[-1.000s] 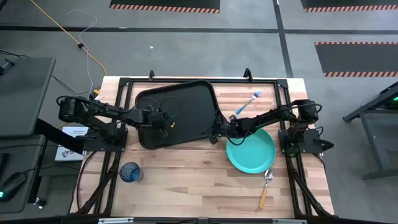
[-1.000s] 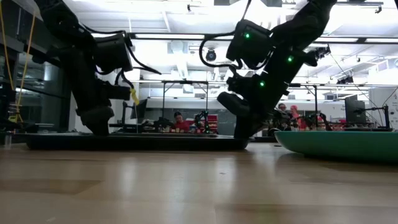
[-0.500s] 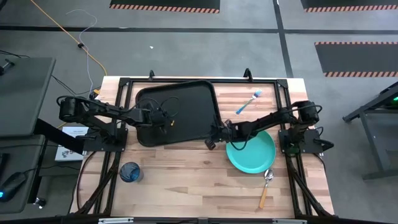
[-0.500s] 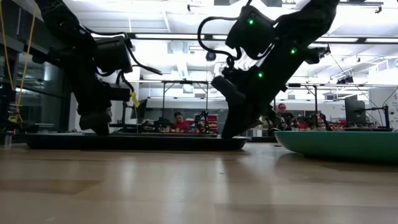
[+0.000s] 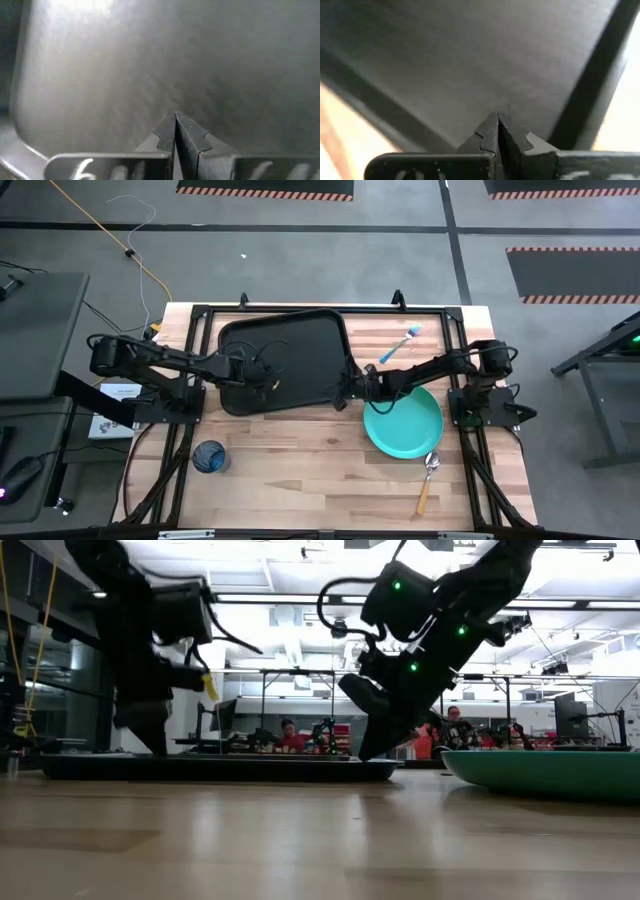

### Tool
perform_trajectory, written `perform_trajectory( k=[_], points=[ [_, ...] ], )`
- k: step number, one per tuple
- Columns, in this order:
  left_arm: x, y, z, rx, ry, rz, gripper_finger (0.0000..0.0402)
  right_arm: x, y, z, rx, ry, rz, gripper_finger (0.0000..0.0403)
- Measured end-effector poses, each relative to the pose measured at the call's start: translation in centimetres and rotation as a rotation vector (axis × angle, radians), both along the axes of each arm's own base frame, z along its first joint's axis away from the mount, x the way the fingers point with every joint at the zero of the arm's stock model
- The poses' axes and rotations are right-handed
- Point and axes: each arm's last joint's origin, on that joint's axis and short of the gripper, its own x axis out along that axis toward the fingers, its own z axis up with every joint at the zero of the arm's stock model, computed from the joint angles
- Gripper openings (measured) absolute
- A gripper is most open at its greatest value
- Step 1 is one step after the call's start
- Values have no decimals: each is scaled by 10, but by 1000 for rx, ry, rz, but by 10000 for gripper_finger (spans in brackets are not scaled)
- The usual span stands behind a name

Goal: Pick and place plate/cup/fork/spoon on tray
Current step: Move the black serving tray to the top left of the table

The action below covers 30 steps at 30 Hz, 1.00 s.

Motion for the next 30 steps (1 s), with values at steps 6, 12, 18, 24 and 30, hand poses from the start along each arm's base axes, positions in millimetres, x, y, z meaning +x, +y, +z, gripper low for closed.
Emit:
perform_trajectory(
  k=[6, 12, 18, 24, 30],
  points=[
    [4, -19, 7, -139, -38, 20, 0, 0, -4, 0, 15, 3, -6, 0],
    [-5, -30, -9, -252, -5, -46, 0, -2, 0, -2, 55, 25, 29, 0],
    [-10, -24, -14, -184, 20, -42, 0, -2, 8, -2, 86, 23, 42, 0],
    [-11, -20, -14, -155, 33, -53, 0, -2, 18, -3, 103, 20, 61, 0],
    [-11, -19, -15, -126, 46, -70, 0, 0, 24, -2, 83, 3, 96, 0]
  ],
)
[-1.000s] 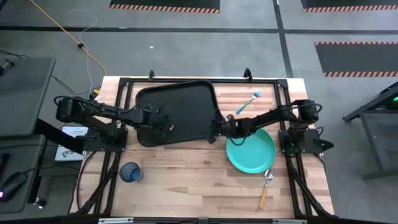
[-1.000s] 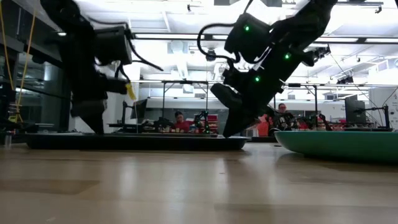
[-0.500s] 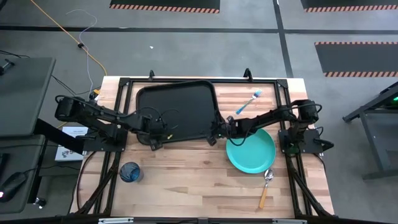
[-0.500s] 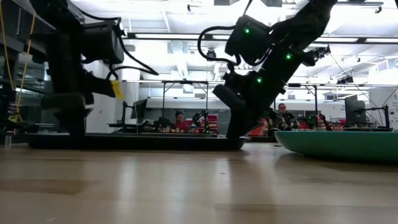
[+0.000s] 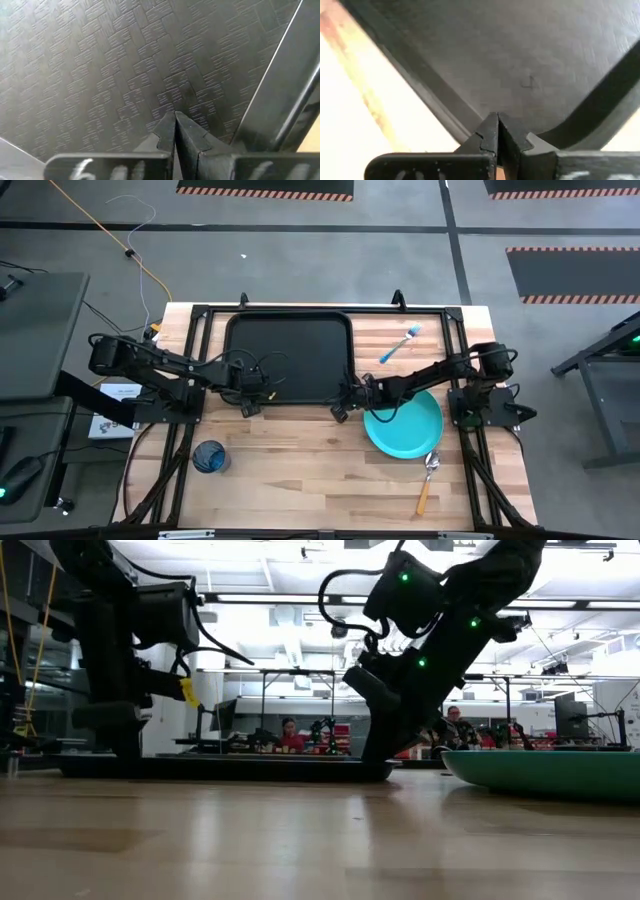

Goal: Pick and place plate/cup/fork/spoon on tray
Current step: Move the black serving tray to the top left of the table, then put the blue plate on the black serving tray

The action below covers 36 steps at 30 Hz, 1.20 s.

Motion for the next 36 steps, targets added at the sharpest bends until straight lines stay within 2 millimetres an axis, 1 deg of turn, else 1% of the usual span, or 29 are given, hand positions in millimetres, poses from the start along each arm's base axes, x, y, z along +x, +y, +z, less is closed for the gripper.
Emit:
perform_trajectory(
  k=[2, 4, 7, 10, 13, 16, 22, 26, 29, 32, 36],
  points=[
    [0, 0, 0, 3, 6, -13, 0, 0, 1, 2, -42, 0, 17, 0],
    [1, 0, 2, 5, 12, -30, 0, -1, 2, 10, -110, -11, 11, 0],
    [4, 0, 5, 12, 7, -34, 0, -7, 4, 30, -211, -38, -7, 0],
    [7, 1, 9, 25, 6, -33, 0, -19, 8, 55, -254, -55, 10, 0],
    [7, 1, 13, 26, 29, -33, 0, -34, 12, 78, -249, -57, 47, 0],
    [8, 1, 16, 28, 24, -35, 0, -53, 14, 97, -234, -43, 68, 0],
    [12, -2, 29, 39, -42, -70, 0, -85, 13, 122, -126, -39, 59, 0],
    [14, -10, 47, 62, -190, -168, 0, -100, 13, 130, -44, -24, 85, 0],
    [17, -19, 67, 81, -358, -261, 0, -106, 13, 133, -10, -6, 106, 0],
    [16, -30, 86, 73, -555, -379, 0, -109, 14, 132, 13, 16, 124, 0],
    [7, -41, 95, 22, -773, -546, 0, -109, 14, 131, 4, 44, 179, 0]
  ],
)
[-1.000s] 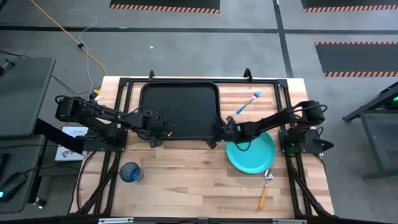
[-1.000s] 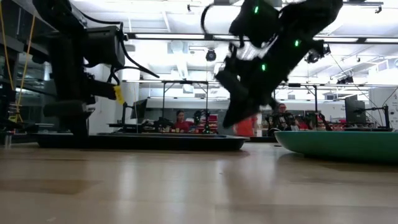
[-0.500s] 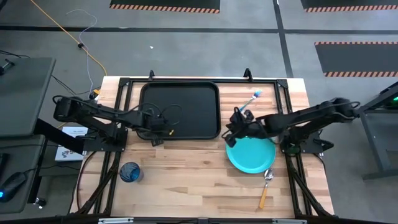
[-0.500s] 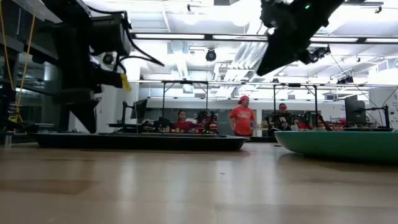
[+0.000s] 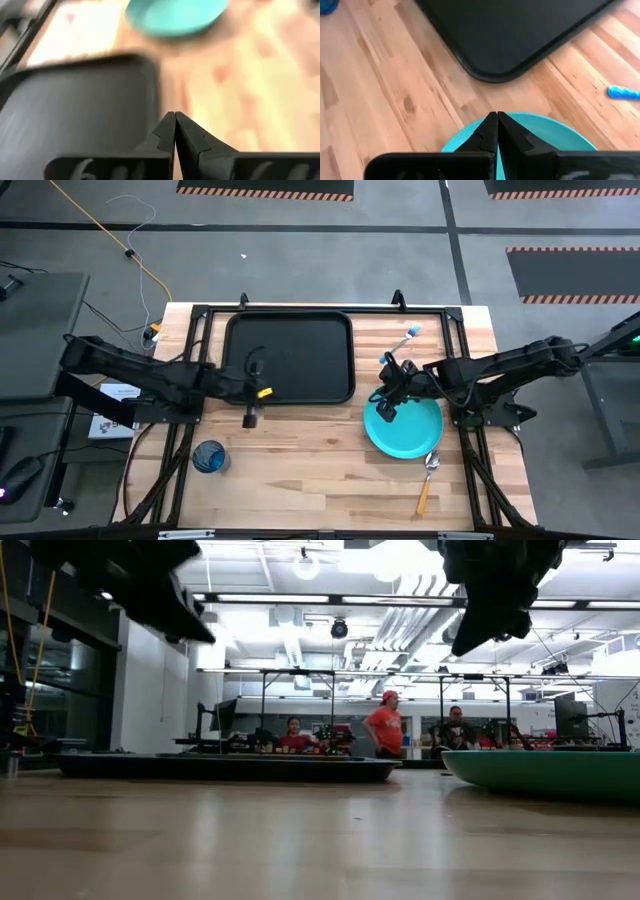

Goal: Pick and place plate/cup/fork/spoon on tray
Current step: Put the blue plate on the black serving tray

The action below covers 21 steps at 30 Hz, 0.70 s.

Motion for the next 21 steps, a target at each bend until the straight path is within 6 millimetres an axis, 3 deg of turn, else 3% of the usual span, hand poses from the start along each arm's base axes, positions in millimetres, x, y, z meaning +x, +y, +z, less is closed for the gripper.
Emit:
perform_trajectory(
  k=[5, 11, 15, 21],
  points=[
    [-13, -4, 6, -44, -128, -80, 0, 1, 0, 0, -68, 16, 97, 0],
    [-21, -2, 10, -55, -161, -74, 0, -7, -11, -5, 1, 110, -7, 13],
    [-21, -2, 10, -74, -160, -65, 0, -19, -16, -12, 35, 238, -96, 66],
    [-21, -2, 9, -81, -158, -60, 0, -29, -22, -34, 17, 309, -194, 188]
  ],
)
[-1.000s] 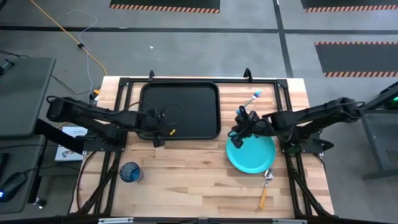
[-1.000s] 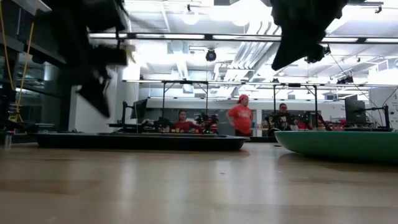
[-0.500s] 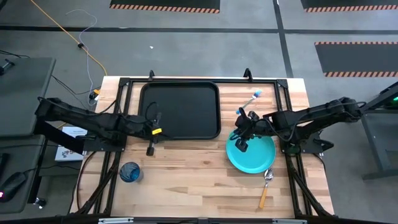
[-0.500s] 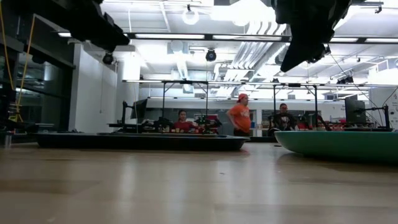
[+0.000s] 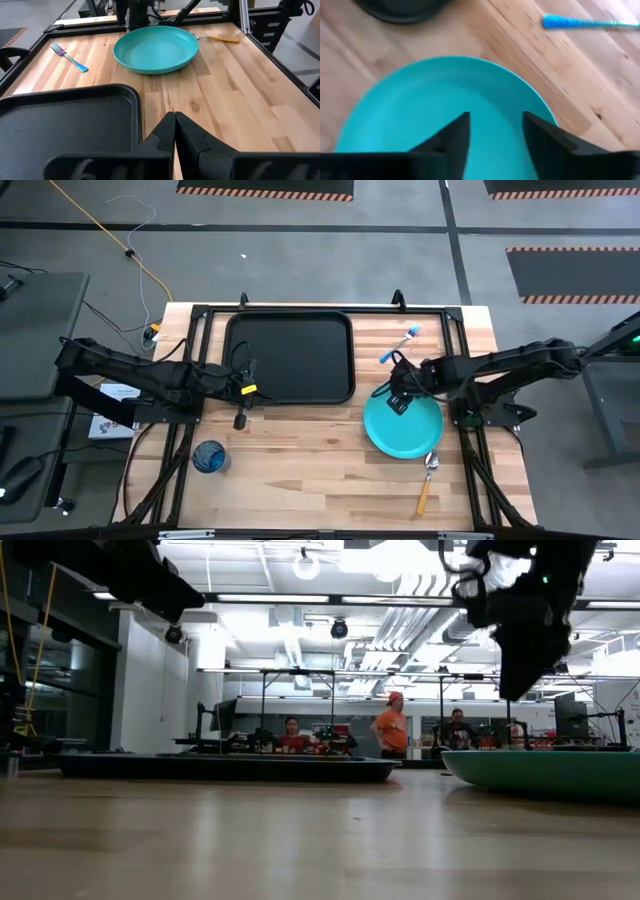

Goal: Pick and place plate/cup/fork/spoon on tray
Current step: Put the blue plate on the black serving tray

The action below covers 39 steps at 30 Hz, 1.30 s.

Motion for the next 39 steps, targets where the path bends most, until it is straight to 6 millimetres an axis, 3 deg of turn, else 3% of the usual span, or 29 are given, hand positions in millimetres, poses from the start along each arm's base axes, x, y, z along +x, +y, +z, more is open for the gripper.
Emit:
perform_trajectory(
  k=[4, 7, 15, 23, 30, 37, 39],
  points=[
    [0, 0, 0, -7, 1, 3, 0, -10, -7, -22, -9, 72, -48, 249],
    [0, 0, 0, -6, 1, 3, 0, -18, -14, -37, -12, 110, -82, 269],
    [0, 0, 0, 2, 1, 1, 0, -26, -24, -61, 8, 111, -143, 267],
    [0, 0, 0, 3, 1, 1, 0, -29, -25, -72, 64, 95, -145, 247],
    [0, 0, 0, 2, 2, 1, 0, -33, -24, -77, 79, 112, -170, 191],
    [0, 0, -1, 4, 7, 0, 0, -35, -24, -77, 83, 118, -182, 40],
    [0, 0, -1, 5, 12, 0, 0, -33, -24, -76, 88, 104, -187, 13]
  ],
)
